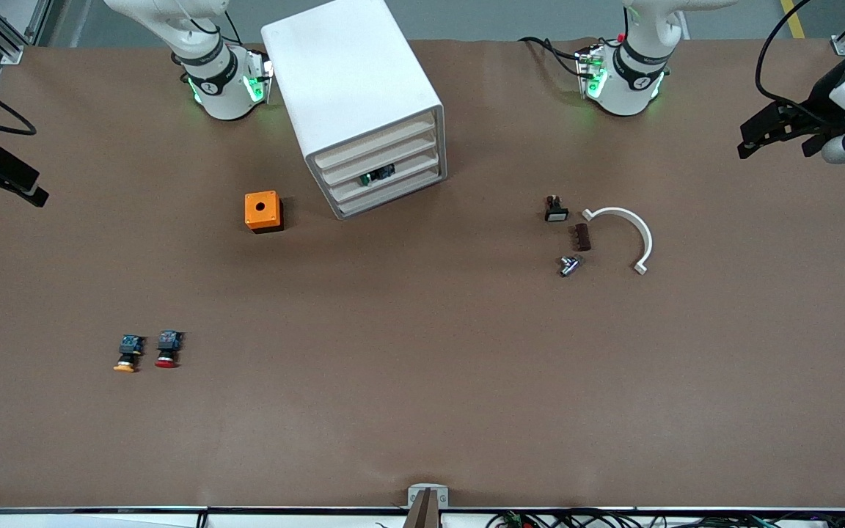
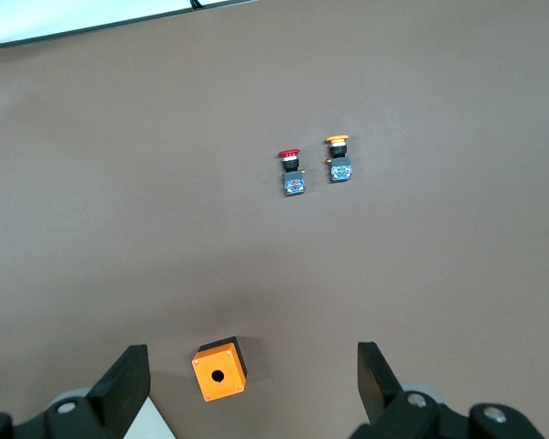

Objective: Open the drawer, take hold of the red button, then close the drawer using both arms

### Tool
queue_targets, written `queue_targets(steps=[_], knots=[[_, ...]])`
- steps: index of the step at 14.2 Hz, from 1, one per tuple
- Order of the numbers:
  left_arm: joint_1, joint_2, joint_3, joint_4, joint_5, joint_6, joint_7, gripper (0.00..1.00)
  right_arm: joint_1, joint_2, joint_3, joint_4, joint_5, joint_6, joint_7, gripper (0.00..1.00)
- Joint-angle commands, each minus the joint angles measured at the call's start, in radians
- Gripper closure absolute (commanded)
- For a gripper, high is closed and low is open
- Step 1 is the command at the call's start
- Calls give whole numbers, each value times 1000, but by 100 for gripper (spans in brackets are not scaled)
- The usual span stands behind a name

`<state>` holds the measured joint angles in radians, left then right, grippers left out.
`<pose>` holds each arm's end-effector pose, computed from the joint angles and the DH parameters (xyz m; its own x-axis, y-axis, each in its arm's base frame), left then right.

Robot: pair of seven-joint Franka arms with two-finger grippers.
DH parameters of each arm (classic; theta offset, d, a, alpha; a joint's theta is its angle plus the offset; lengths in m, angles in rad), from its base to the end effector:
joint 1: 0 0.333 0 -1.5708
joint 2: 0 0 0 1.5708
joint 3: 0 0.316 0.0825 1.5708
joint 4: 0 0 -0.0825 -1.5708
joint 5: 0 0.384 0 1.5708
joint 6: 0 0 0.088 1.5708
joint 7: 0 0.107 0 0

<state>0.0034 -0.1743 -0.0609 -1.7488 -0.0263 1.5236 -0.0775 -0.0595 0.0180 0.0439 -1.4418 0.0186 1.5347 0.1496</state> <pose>0.4922 -0.0339 0.6281 0.9984 0.0203 -0.0523 0.0209 -0.9997 0.0117 0.5564 -0.0069 0.6719 0.9839 -0.1638 0.0711 -0.1620 -0.9863 -0.0302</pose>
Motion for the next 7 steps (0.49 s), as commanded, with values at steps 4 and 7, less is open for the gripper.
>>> queue_targets(steps=[4,7], knots=[[-6,10,4,23,2,-23,1,0,-3,-29,5,-60,17,55,-10,0],[-5,18,6,28,2,-23,1,0,-5,-29,5,-60,17,56,-10,0]])
